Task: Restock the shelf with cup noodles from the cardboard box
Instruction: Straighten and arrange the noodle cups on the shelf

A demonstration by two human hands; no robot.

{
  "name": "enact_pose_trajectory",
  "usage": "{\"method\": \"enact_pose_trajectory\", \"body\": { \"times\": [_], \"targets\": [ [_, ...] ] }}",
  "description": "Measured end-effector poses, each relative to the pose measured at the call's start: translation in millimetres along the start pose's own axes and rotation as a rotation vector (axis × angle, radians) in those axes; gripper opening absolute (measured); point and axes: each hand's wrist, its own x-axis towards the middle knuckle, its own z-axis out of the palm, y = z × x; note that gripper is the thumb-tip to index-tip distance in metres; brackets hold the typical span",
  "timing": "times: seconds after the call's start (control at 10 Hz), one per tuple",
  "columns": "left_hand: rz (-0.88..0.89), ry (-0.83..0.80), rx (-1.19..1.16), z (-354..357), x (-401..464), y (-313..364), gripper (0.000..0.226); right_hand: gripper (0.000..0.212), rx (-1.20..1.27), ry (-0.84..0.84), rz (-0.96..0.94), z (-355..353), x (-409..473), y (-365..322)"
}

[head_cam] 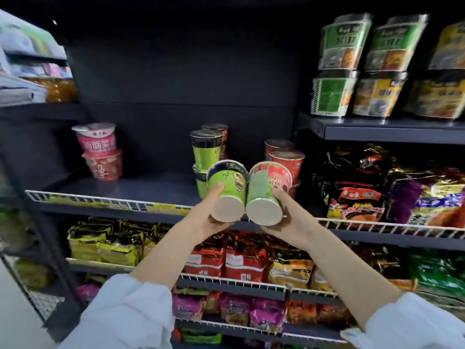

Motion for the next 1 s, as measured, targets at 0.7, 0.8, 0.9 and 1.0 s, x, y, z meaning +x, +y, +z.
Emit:
{"method": "enact_pose_trajectory", "body": {
  "times": [0.7, 0.8, 0.9, 1.0],
  "targets": [
    [0.480, 0.068, 0.991, -16, 136, 58, 0.081, 0.083, -0.614, 0.396, -0.317, 38, 236, -16],
    [0.484, 0.028, 1.003, -18, 146, 55, 0.078, 0.053, -0.762, 0.564, -0.352, 41, 255, -23],
    [0.500, 0.010, 0.998, -21, 152, 50, 0.077, 0.049, -1.121, 0.579, -0.246, 37, 268, -32],
    [0.482, 0.005, 0.993, -23, 158, 42, 0.075, 0.049, -1.669, 0.423, -0.121, 31, 288, -28]
  ]
}}
